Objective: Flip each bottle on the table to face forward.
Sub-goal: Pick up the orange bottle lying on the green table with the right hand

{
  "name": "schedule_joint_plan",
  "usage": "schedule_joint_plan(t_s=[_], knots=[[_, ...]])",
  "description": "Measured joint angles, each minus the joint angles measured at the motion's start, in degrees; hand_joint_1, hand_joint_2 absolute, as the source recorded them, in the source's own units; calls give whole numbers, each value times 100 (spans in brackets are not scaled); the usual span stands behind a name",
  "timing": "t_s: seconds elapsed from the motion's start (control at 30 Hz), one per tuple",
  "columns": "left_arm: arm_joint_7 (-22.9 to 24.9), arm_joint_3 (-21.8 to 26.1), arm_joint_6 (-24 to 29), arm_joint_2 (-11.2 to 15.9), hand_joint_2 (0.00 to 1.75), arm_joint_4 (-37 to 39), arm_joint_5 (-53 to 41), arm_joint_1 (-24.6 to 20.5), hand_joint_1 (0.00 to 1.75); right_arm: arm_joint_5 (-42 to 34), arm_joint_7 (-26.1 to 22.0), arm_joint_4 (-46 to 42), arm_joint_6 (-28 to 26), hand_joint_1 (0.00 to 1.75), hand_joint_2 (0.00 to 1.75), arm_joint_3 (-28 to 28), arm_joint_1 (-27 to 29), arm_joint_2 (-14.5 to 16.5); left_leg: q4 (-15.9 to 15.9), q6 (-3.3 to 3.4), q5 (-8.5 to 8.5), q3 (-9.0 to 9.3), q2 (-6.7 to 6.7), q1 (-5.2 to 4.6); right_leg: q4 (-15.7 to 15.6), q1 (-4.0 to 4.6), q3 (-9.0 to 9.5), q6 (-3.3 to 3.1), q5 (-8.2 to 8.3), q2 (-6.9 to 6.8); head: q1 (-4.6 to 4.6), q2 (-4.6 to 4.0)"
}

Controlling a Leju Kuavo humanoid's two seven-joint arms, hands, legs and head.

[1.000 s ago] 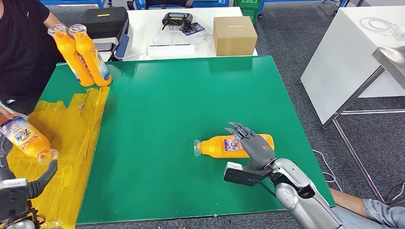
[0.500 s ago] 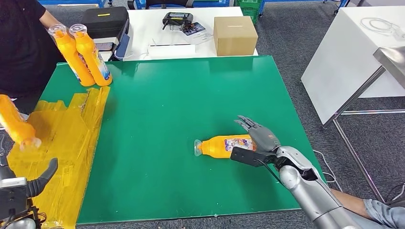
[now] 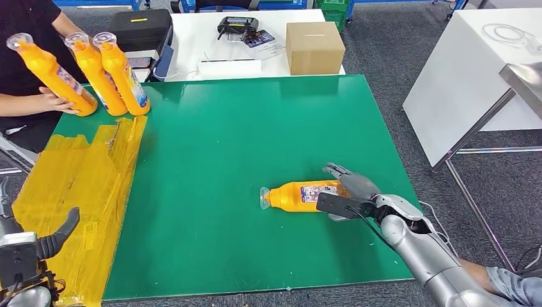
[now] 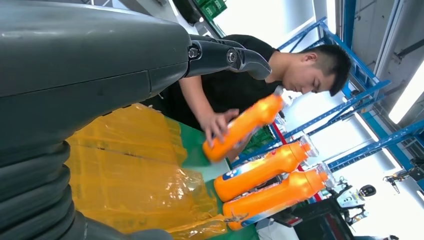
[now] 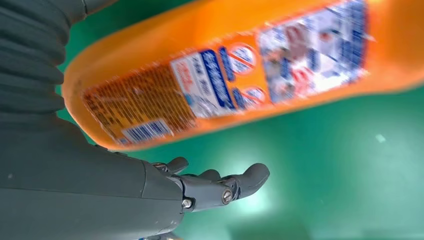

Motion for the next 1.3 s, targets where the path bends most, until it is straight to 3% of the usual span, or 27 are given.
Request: schedule_joint_plan(t_s=[0.07, 0.1, 0.2, 0.23, 0.63, 0.93, 1.17, 1.3], knots=[[1, -19, 0, 11, 175, 38, 1, -37, 0, -13, -1, 71, 81, 0, 175, 61, -36, -55, 0, 0, 0, 0, 1, -1, 0, -1, 0, 0, 0, 0, 0, 0], [4, -32, -1, 19, 175, 56, 5, -57, 0, -20, 0, 100, 143, 35, 175, 95, -57, -86, 1, 0, 0, 0, 1, -1, 0, -1, -1, 0, 0, 0, -1, 0], [27, -109, -15, 61, 175, 139, 31, -155, 0, -42, 18, 203, 420, 166, 175, 267, -170, -215, 2, 0, 0, 0, -4, -1, 0, -2, -1, 0, 0, -1, -1, 0], [43, -142, -20, 78, 175, 175, 41, -197, 0, -43, 24, 256, 486, 175, 175, 347, -215, -258, 2, 0, 0, 1, -5, 0, 0, -2, 0, 0, 0, -1, 0, 0], [174, -495, -10, 205, 175, 557, 69, -559, 0, 20, -3, 1001, 490, 175, 175, 1095, -676, -296, 1, 0, -1, 32, 12, 3, -1, 1, 21, 0, 1, 5, 0, 0], [358, -675, -87, 409, 175, 895, 339, -902, 0, -338, -113, 1754, 380, 175, 175, 1483, -1181, 24, -2, -1, -1, 61, 43, 5, -1, 5, 43, -16, 14, 30, 1, 0], [449, -674, -250, 493, 175, 898, 516, -897, 0, -1046, -368, 1758, -143, 175, 175, 1339, -1150, 306, -1, 0, 12, 43, 31, 5, 4, 5, 33, -14, 20, 30, 0, 0], [567, -624, -743, 490, 175, 677, 851, -712, 0, -2171, -934, 493, -845, 175, 175, 436, -587, 643, 0, 2, 16, 5, 14, 5, 7, 7, 0, -12, 20, 20, 1, 0]])
